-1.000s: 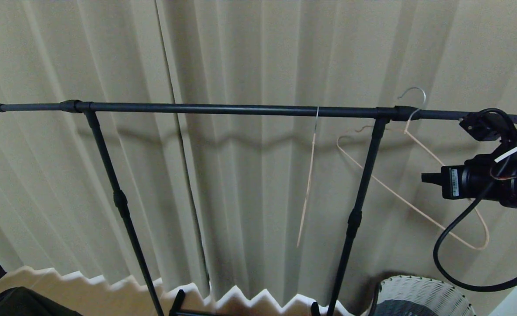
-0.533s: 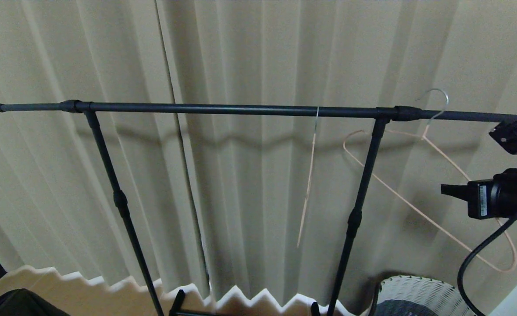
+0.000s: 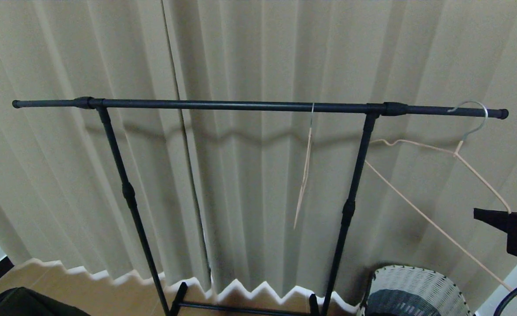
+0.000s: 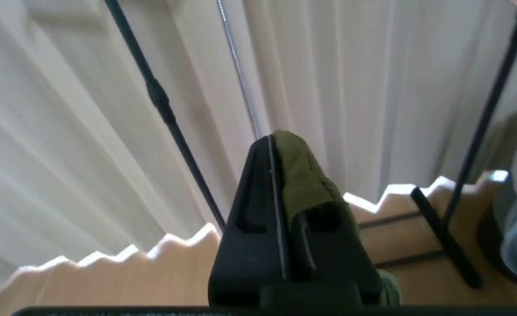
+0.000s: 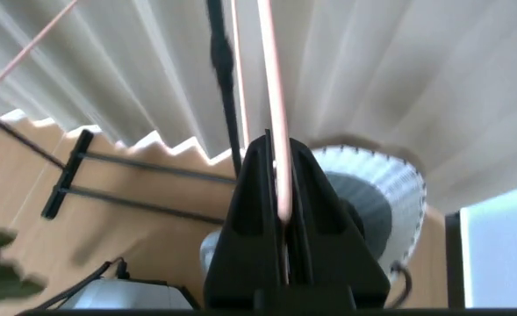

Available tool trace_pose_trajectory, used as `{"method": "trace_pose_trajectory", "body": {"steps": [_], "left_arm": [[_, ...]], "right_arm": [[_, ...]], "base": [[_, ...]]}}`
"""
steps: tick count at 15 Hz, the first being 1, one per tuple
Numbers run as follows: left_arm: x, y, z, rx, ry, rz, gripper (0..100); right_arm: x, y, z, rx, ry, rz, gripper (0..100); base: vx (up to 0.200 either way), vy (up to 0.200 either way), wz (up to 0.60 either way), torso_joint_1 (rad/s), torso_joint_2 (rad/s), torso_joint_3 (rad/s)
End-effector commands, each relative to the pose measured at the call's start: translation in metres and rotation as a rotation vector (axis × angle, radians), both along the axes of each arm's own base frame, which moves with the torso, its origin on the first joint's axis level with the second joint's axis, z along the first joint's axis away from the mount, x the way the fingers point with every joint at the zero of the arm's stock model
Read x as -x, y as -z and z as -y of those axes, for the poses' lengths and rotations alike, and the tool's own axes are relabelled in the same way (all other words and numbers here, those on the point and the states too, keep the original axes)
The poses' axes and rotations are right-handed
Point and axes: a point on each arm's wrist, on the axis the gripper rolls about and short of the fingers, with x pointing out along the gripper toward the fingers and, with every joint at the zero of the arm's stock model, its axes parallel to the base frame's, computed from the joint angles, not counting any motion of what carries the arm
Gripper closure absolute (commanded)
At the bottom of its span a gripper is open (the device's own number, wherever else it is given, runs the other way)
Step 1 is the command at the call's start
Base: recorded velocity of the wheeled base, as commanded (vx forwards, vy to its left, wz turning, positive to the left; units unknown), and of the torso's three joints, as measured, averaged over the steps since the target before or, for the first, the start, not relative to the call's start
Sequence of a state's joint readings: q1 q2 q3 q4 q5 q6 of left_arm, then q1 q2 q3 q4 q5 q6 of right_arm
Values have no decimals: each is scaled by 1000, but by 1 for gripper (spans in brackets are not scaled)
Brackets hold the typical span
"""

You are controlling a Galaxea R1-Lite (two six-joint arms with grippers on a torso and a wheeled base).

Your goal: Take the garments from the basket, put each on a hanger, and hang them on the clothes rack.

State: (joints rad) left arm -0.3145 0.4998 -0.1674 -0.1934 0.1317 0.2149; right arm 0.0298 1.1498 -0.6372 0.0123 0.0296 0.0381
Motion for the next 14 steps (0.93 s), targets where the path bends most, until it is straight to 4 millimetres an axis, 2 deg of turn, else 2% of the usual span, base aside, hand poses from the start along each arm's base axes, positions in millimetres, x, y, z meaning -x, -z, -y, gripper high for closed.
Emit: {"method": "trace_pose_trajectory", "body": {"steps": [1,5,9,11,14], "left_arm": [[0,0,0,-1,0,-2,100],[-1,2,0,-3,1,-11,100],[-1,1,0,-1,6,-8,100],[-1,2,0,0,7,-10,100],[-1,1,1,-1,7,-13,100]], "right_arm": [[5,3,1,3,15,-3,100],[16,9,2,0,14,-1,100],[20,10,1,-5,2,21,100],[20,19,0,-3,-9,31,100],[20,18,-3,-6,-30,49,100]], "base": [[-200,0,0,-2,2,12],[-200,0,0,-1,4,0],[0,0,0,0,0,0],[0,0,0,0,0,0],[0,0,0,0,0,0]]}}
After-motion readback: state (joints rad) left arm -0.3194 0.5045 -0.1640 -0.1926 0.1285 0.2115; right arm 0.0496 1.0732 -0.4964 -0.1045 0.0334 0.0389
